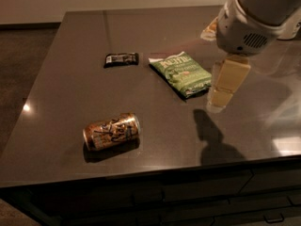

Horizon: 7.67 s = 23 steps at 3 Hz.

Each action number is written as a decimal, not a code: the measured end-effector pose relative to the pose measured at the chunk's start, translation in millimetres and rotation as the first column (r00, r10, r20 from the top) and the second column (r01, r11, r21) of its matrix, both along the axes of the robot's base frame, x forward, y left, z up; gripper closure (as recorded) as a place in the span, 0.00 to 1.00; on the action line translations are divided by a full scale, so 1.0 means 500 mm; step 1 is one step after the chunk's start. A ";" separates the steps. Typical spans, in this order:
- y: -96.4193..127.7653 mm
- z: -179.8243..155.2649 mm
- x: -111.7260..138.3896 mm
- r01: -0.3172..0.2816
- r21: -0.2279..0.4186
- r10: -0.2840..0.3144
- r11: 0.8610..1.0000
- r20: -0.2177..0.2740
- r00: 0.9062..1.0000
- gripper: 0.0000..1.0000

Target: Place orange can upright

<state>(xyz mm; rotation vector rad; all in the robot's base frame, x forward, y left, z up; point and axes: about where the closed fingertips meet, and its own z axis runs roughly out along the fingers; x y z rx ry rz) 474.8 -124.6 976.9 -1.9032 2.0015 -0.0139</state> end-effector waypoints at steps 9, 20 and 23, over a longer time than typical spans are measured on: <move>0.434 -0.291 -0.083 -0.540 -0.289 0.484 0.791 -0.244 0.840 0.41; 0.634 -0.140 0.004 -0.134 0.934 0.430 0.332 -0.024 0.903 0.82; 0.621 -0.158 0.012 -0.162 0.955 0.446 0.249 0.036 0.894 0.13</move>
Offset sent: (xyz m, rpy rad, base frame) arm -0.0074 0.1516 -0.0560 -0.1138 0.0526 0.4025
